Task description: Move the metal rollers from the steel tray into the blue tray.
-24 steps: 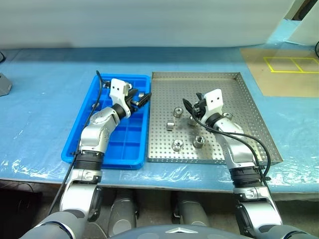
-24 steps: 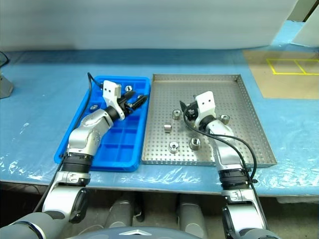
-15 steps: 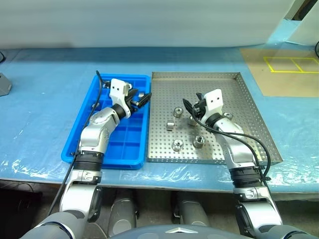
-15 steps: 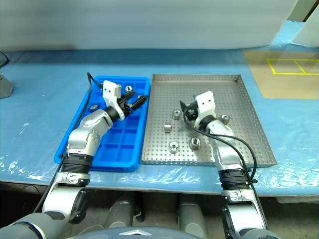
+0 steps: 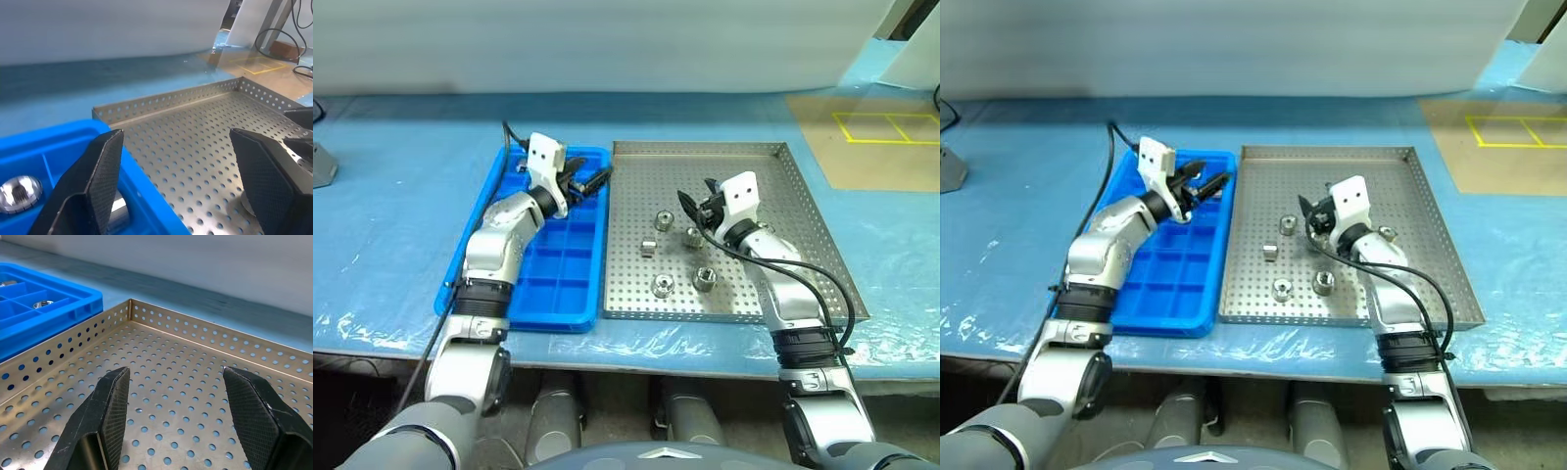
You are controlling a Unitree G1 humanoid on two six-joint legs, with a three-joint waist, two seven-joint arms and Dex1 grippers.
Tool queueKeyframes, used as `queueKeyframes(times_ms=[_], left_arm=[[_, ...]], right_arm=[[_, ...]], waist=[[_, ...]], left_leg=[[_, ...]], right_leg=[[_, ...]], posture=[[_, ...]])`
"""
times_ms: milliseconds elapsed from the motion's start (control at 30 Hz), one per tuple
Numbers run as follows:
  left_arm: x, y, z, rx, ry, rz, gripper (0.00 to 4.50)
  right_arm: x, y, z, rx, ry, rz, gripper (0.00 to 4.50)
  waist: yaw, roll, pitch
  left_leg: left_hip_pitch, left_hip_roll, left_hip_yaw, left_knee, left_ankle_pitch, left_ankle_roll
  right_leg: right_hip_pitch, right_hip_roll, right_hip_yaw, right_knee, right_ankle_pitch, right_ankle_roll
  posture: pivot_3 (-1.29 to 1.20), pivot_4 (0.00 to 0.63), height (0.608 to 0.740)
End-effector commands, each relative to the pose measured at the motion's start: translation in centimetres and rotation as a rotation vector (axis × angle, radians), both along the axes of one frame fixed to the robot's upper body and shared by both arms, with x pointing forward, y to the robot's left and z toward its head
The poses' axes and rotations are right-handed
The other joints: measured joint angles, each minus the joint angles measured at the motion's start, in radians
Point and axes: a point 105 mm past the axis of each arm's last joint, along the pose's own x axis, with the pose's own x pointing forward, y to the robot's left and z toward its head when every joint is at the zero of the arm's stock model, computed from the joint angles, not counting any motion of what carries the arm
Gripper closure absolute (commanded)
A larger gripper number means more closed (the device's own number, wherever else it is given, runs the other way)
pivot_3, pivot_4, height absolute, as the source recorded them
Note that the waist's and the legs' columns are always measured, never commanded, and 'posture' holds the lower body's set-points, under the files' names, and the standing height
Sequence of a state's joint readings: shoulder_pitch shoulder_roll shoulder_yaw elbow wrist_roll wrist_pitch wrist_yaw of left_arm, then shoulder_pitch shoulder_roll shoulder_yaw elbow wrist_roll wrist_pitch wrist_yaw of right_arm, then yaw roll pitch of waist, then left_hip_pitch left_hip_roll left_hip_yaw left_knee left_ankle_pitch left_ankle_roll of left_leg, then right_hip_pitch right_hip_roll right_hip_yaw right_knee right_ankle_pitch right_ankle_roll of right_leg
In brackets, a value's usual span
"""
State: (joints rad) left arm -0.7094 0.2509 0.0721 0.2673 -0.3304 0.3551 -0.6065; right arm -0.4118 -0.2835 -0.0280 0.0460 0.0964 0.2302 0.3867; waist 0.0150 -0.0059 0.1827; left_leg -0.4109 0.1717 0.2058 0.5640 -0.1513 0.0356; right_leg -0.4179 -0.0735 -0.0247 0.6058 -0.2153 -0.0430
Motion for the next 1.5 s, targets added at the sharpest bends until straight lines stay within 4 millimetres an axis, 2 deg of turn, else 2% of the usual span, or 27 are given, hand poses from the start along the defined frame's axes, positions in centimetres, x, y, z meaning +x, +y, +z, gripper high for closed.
queueKeyframes(times_ms=[33,167,267,367,467,533,600,767,933,1133,1500], left_arm=[[0.1,-0.3,1.3,0.017,-0.051,-0.037,0.82],[-0.8,-2.2,1.7,0.099,-0.083,-0.191,0.82],[-1.5,-3.9,2.5,0.184,-0.127,-0.339,0.82],[-1.2,-5.8,4.5,0.270,-0.189,-0.464,0.82],[-1.4,-7.8,5.0,0.364,-0.222,-0.584,0.82],[-1.6,-8.9,3.8,0.491,-0.192,-0.672,0.82],[-1.7,-9.2,1.8,0.667,-0.154,-0.742,0.82],[-1.3,-9.6,-0.9,0.894,-0.106,-0.801,0.82],[-1.9,-8.7,-4.1,1.122,-0.187,-0.886,0.82],[-2.1,-8.3,-4.3,1.241,-0.320,-0.935,0.82],[-3.1,-9.7,-6.3,1.261,-0.320,-1.003,0.82]], right_arm=[[-0.7,-0.2,2.0,0.018,-0.066,0.011,1.41],[-2.2,-0.1,2.9,0.024,-0.045,0.106,1.41],[-3.1,-1.1,3.5,-0.013,-0.030,0.136,1.41],[-3.5,-2.3,3.3,-0.052,-0.015,0.115,1.41],[-3.9,-2.0,3.0,-0.054,-0.005,0.122,1.41],[-4.6,-1.0,2.8,-0.056,0.000,0.158,1.41],[-5.1,-0.4,2.8,-0.047,-0.001,0.172,1.41],[-5.1,-1.4,2.1,-0.038,0.000,0.079,1.41],[-5.5,-1.8,1.8,-0.017,-0.006,0.019,1.41],[-6.1,-1.5,0.8,-0.007,0.012,-0.003,1.41],[-5.7,-1.5,0.3,-0.030,0.016,-0.028,1.41]], waist=[[-0.001,0.000,0.000],[0.000,0.000,0.000],[0.005,0.000,0.000],[0.007,0.000,0.000],[0.001,0.000,0.000],[-0.003,0.000,0.000],[-0.012,0.001,0.000],[-0.029,0.000,0.000],[-0.031,0.000,0.000],[-0.032,0.000,0.000],[-0.033,0.000,0.000]], left_leg=[[0.000,0.000,0.000,0.000,0.000,0.000],[0.000,0.000,0.000,-0.001,0.000,0.000],[-0.001,0.000,0.000,-0.001,0.000,0.000],[0.000,0.000,0.000,0.000,0.000,0.000],[0.001,0.000,0.000,0.000,0.000,0.000],[0.001,-0.001,0.000,-0.001,0.000,0.000],[0.001,0.000,0.001,-0.001,0.000,0.000],[-0.001,-0.001,0.001,-0.001,0.000,0.000],[-0.001,-0.001,0.001,0.000,0.000,0.001],[-0.001,-0.001,0.000,0.000,-0.001,0.001],[-0.001,-0.001,0.000,0.001,-0.001,0.002]], right_leg=[[0.000,0.000,0.000,0.000,0.000,0.000],[-0.001,0.000,0.000,0.000,0.000,0.000],[-0.001,0.000,0.000,0.000,0.000,0.000],[0.000,0.000,0.000,0.000,0.000,0.000],[0.001,0.000,0.000,0.000,0.000,0.000],[0.001,0.000,0.000,-0.001,0.000,0.000],[0.000,0.000,0.000,-0.001,0.000,0.000],[-0.001,0.000,0.000,-0.001,-0.001,-0.001],[-0.001,0.000,0.000,-0.001,-0.001,-0.001],[-0.001,0.000,0.000,-0.001,-0.001,-0.001],[0.000,-0.001,0.000,0.000,0.000,-0.001]], posture=[[-0.21,0.150,0.740],[-0.23,0.150,0.740],[-0.24,0.150,0.740],[-0.28,0.150,0.740],[-0.30,0.150,0.740],[-0.32,0.150,0.740],[-0.34,0.150,0.740],[-0.39,0.150,0.740],[-0.45,0.150,0.740],[-0.46,0.150,0.740],[-0.46,0.150,0.740]])
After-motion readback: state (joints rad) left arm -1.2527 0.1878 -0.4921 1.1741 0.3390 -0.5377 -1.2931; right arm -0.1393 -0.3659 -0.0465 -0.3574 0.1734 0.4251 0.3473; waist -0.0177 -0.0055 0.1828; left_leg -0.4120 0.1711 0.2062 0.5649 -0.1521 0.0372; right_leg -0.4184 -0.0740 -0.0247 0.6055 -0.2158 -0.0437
